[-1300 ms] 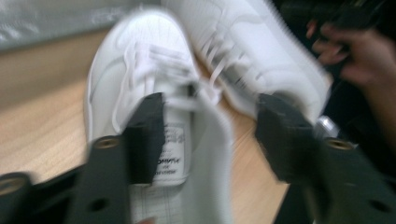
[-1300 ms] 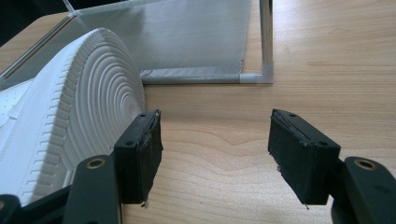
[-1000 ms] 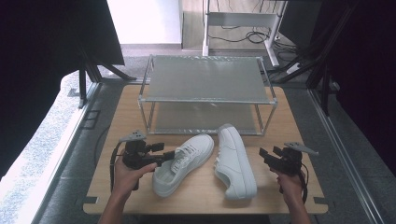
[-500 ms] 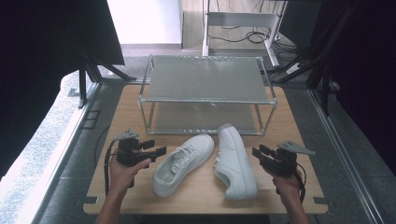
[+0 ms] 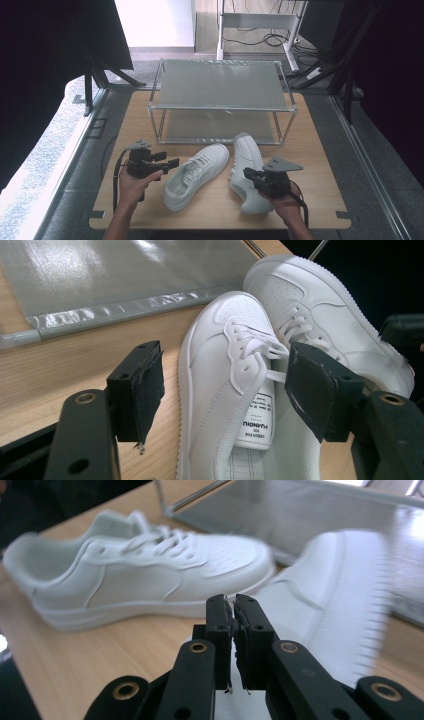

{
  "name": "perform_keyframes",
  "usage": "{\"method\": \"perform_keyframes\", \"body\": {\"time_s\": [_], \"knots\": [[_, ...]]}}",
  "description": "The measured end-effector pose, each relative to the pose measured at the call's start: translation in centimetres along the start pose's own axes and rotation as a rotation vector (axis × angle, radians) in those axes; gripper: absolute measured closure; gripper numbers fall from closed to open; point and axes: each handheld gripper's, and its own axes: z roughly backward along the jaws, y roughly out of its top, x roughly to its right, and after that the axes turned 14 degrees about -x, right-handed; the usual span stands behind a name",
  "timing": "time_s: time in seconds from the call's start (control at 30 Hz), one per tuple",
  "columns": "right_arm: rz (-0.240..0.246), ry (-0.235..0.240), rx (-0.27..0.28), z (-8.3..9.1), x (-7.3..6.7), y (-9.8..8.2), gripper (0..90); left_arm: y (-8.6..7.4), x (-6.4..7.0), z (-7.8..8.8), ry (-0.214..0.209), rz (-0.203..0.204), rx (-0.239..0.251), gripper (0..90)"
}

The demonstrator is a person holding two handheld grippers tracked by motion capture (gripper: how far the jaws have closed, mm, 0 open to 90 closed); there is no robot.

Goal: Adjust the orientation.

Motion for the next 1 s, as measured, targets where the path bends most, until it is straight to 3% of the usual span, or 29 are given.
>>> {"method": "perform_keyframes", "body": {"time_s": [0.17,0.47,0.67,1.0], "knots": [[0.063,-0.006,-0.05,-1.4,-1.7,0.0,84.6,0.0,-0.1,0.0,-0.001,0.008,-0.002,32.4],[0.124,0.007,-0.122,-2.7,-3.1,-0.1,87.3,0.0,-0.1,-0.1,0.001,0.018,-0.005,33.0],[0.119,-0.019,-0.154,-3.0,-2.9,-0.5,89.3,-0.1,-0.2,-0.2,0.003,0.025,-0.011,33.1],[0.094,-0.01,-0.151,-2.1,-2.0,-1.1,89.5,-0.1,-0.4,-0.1,-0.004,0.041,-0.006,33.6]]}}
